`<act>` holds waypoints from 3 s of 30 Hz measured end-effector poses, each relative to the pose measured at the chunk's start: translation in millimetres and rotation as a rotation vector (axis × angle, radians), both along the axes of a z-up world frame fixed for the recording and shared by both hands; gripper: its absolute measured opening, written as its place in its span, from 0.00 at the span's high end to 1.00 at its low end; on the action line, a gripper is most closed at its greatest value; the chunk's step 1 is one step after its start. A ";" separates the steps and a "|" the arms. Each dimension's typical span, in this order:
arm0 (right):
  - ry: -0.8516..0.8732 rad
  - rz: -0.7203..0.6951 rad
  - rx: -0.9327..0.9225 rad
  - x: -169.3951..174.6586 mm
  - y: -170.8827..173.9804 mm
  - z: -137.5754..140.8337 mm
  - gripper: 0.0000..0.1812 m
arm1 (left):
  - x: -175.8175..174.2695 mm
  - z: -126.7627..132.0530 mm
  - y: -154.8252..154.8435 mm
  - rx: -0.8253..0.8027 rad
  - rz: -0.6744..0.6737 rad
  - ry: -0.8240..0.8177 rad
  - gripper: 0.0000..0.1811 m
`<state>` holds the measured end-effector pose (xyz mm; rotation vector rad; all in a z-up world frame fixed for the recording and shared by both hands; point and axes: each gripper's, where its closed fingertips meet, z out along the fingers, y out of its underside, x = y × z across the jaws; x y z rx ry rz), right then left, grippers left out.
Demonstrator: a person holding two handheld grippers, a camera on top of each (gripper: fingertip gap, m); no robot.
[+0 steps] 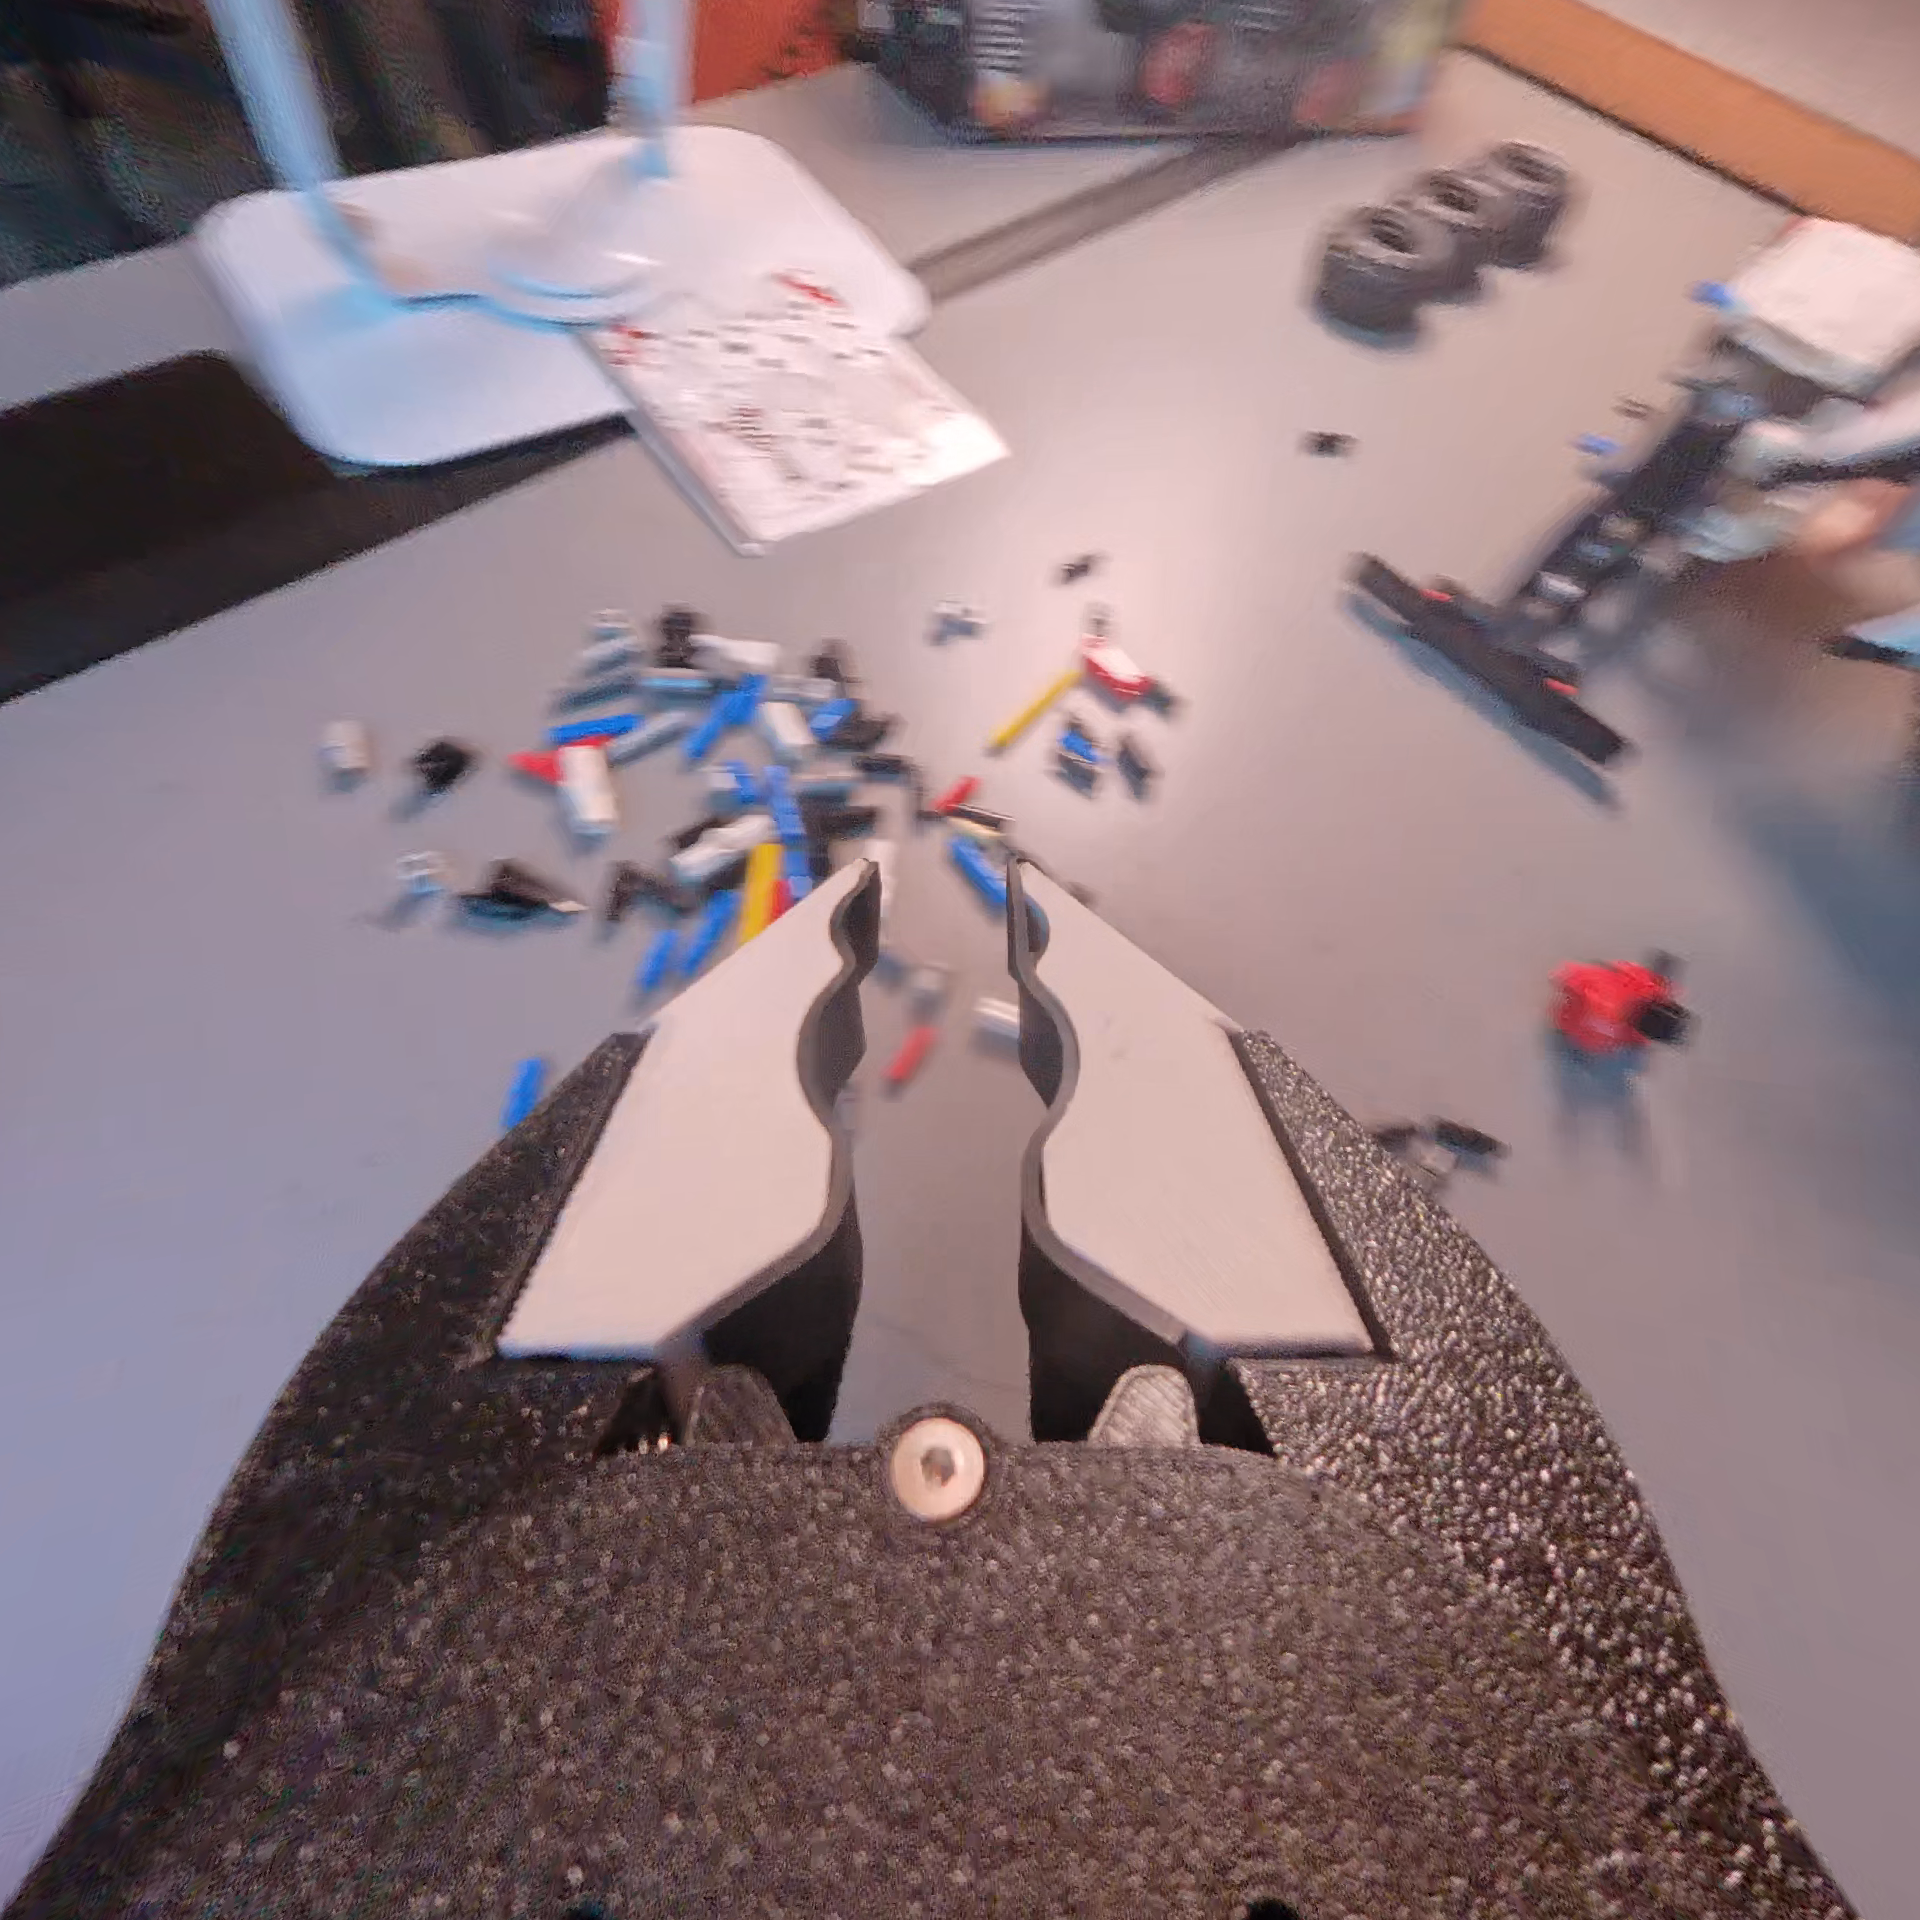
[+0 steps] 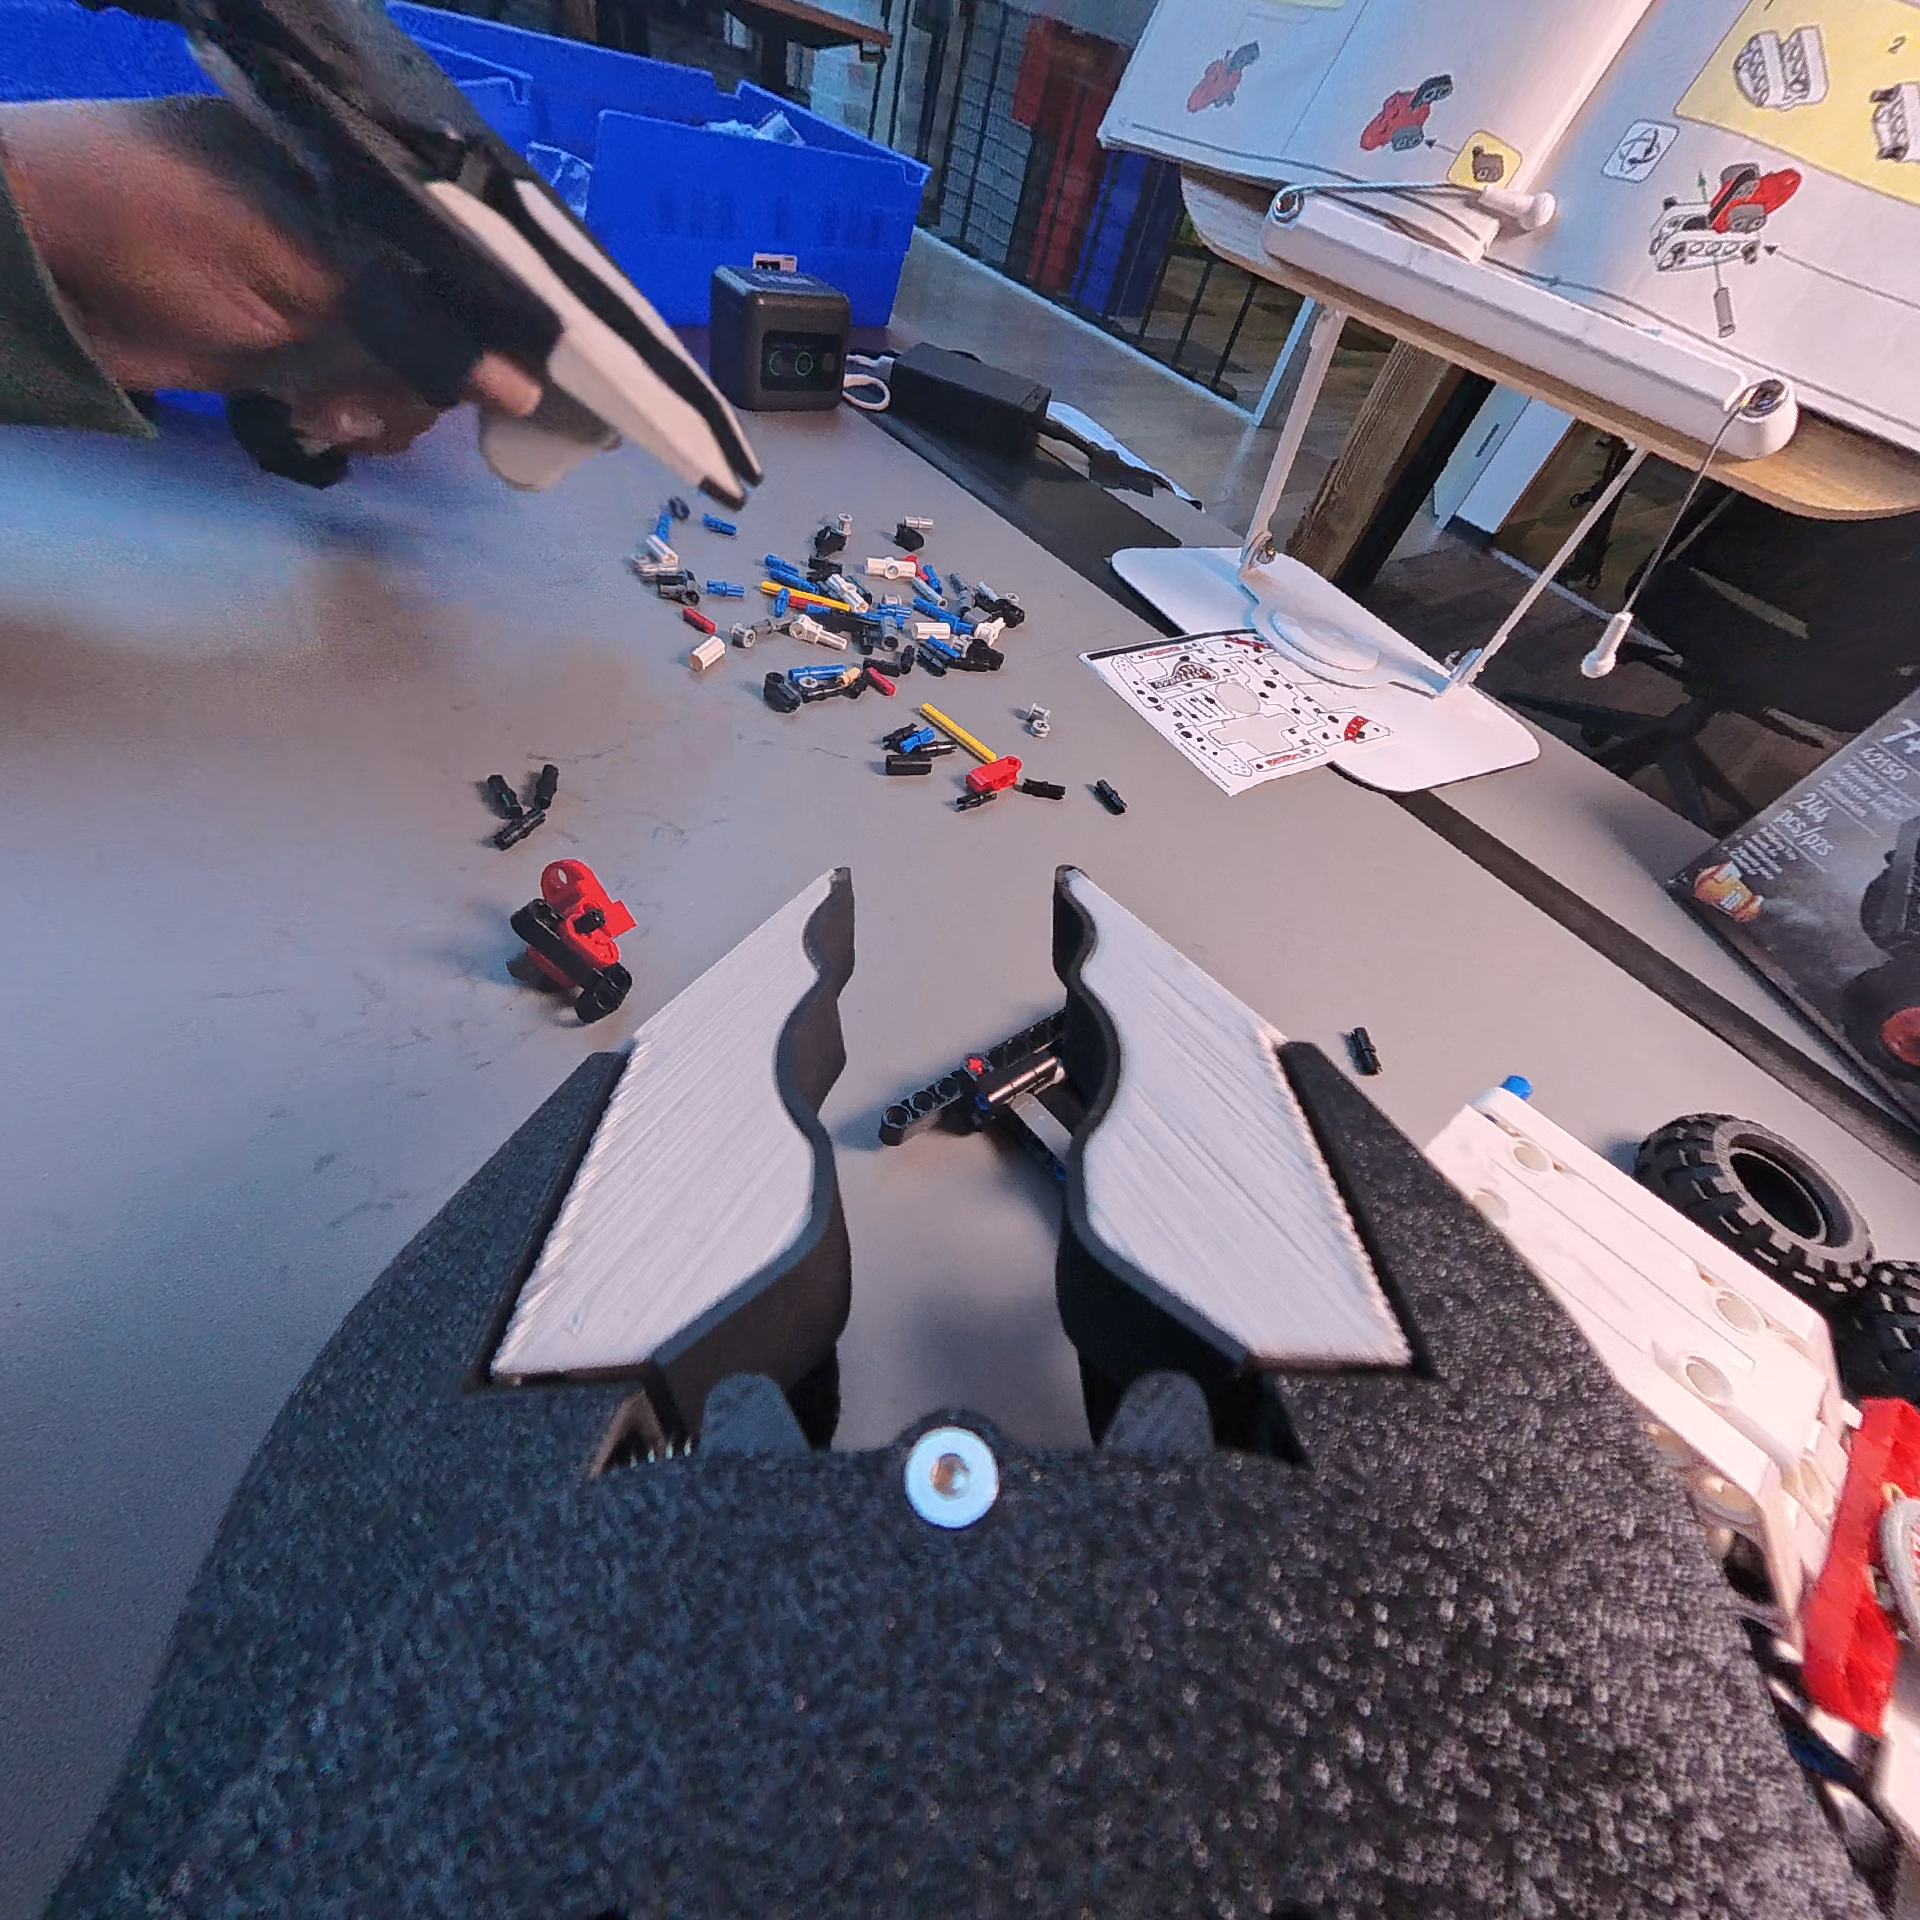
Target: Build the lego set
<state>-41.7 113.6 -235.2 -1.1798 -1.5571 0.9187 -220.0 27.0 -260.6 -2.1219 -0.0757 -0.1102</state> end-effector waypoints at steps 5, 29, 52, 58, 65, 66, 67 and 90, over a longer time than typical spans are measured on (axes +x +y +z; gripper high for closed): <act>0.000 0.001 0.009 0.4 -0.3 0.3 0.79 | -98.1 -22.2 -2.2 -0.154 0.348 0.100 0.90; -0.016 -0.003 0.002 0.1 4.2 -3.9 0.79 | -118.3 -50.7 8.8 -0.259 0.294 0.089 0.92; -0.018 -0.022 0.000 -1.4 7.2 -8.2 0.79 | 122.1 -51.2 -32.4 -0.182 -0.536 0.131 0.91; -0.028 -0.016 0.003 -2.3 5.6 -11.2 0.79 | 120.9 -52.0 -33.5 -0.179 -0.536 0.149 0.91; -0.027 -0.015 0.006 -2.1 5.5 -11.0 0.79 | 122.7 -42.6 -31.4 -0.122 -0.534 0.111 0.89; -0.027 -0.015 0.007 -2.1 5.3 -11.0 0.79 | 121.4 -39.8 -30.7 -0.106 -0.526 0.100 0.89; -0.028 -0.015 0.009 -2.1 5.2 -11.1 0.79 | 119.5 -36.3 -29.5 -0.087 -0.514 0.091 0.88; -0.022 -0.002 -0.002 -2.0 1.3 -9.4 0.79 | -24.7 -37.2 -4.5 -0.115 0.141 0.117 0.94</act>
